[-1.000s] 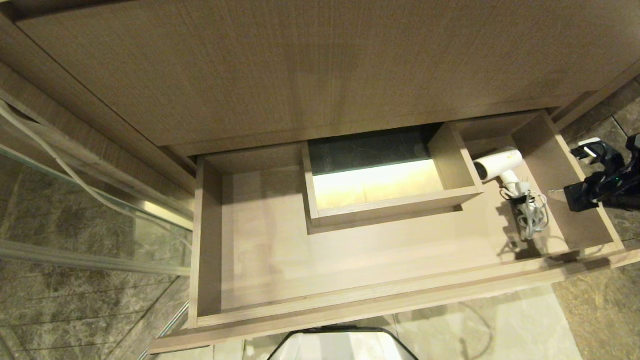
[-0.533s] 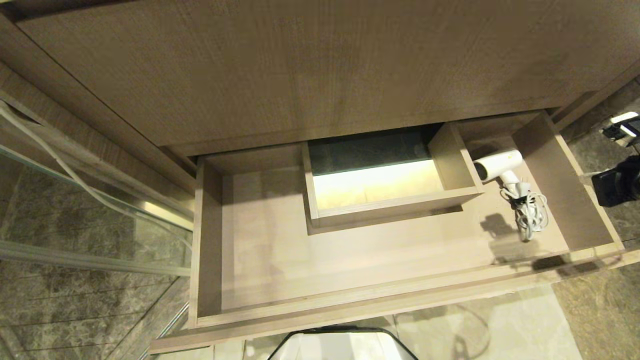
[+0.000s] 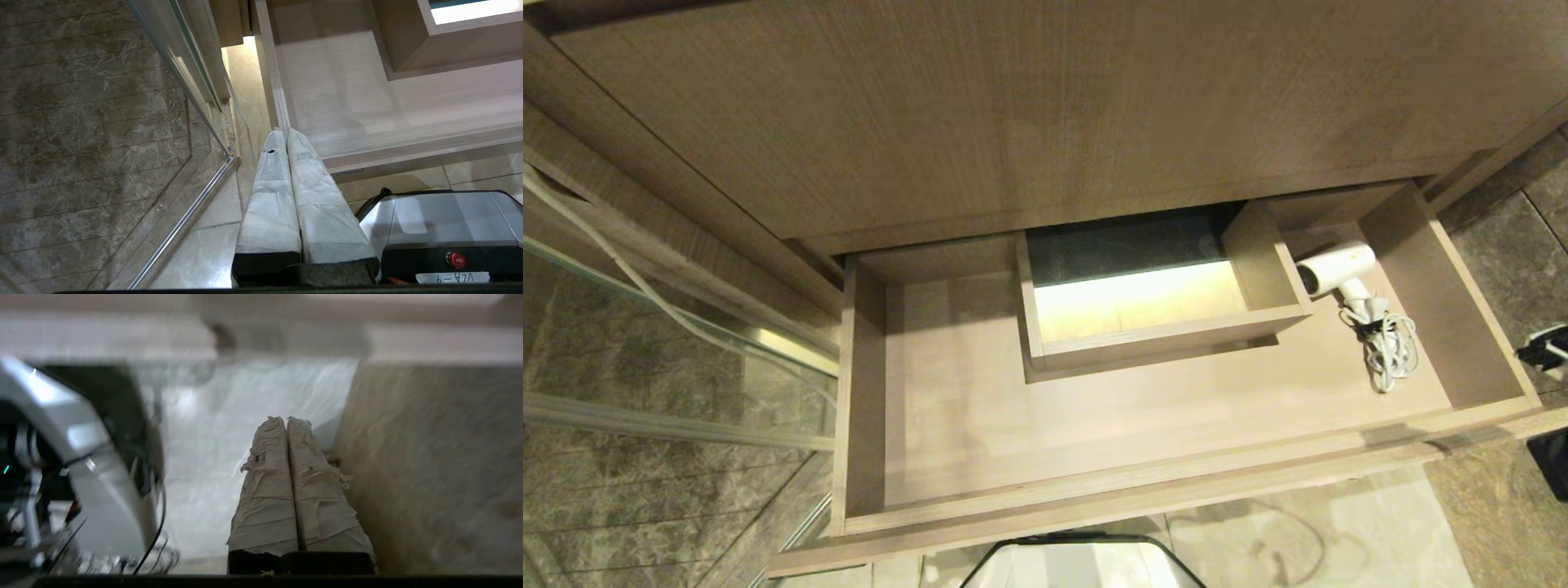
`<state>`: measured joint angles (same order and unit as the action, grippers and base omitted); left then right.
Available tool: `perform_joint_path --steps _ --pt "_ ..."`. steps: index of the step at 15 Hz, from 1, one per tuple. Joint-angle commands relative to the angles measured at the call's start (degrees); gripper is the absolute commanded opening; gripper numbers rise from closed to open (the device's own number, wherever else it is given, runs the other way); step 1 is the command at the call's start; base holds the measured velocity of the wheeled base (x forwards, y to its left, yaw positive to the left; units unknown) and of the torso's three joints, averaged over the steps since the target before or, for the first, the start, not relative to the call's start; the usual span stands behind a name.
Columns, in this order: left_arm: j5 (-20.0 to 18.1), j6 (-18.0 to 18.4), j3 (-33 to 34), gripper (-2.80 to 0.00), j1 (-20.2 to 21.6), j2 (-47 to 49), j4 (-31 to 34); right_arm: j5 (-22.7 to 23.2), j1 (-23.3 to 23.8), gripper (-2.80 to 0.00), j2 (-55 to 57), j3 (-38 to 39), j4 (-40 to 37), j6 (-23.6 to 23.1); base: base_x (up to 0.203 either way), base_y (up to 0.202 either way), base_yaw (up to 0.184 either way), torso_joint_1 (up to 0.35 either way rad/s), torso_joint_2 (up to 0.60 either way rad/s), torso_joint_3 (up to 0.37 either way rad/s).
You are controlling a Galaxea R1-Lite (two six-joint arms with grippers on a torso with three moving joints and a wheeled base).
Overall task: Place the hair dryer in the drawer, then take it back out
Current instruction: Close the drawer
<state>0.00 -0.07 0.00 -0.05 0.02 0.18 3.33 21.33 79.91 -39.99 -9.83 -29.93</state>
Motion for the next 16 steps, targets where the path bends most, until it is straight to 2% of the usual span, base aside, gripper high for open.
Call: perform_joint_path --steps 1,6,11,13,16 --pt "0.00 -0.02 0.00 -2.80 -0.04 -0.02 -0.01 0.09 0.10 -2.80 2.31 2.70 1.60 -0.01 0.000 0.000 0.000 0.000 0.00 0.000" --pt "0.00 -0.02 0.09 -2.80 -0.04 -0.02 -0.01 0.03 0.77 -2.80 12.23 3.63 10.44 -0.21 0.000 0.000 0.000 0.000 0.00 0.000" --pt "0.00 -0.02 0.08 -2.80 -0.04 -0.02 -0.01 0.65 0.74 -2.80 18.92 2.51 15.42 -0.27 0.000 0.000 0.000 0.000 0.00 0.000" --pt "0.00 -0.02 0.09 -2.80 -0.04 -0.02 -0.01 3.14 0.81 -2.80 18.49 1.72 17.54 -0.03 0.000 0.000 0.000 0.000 0.00 0.000" --pt "0.00 -0.02 0.00 -2.80 -0.04 -0.02 -0.01 10.31 2.07 -2.80 15.14 1.51 20.05 0.13 0.000 0.000 0.000 0.000 0.00 0.000"
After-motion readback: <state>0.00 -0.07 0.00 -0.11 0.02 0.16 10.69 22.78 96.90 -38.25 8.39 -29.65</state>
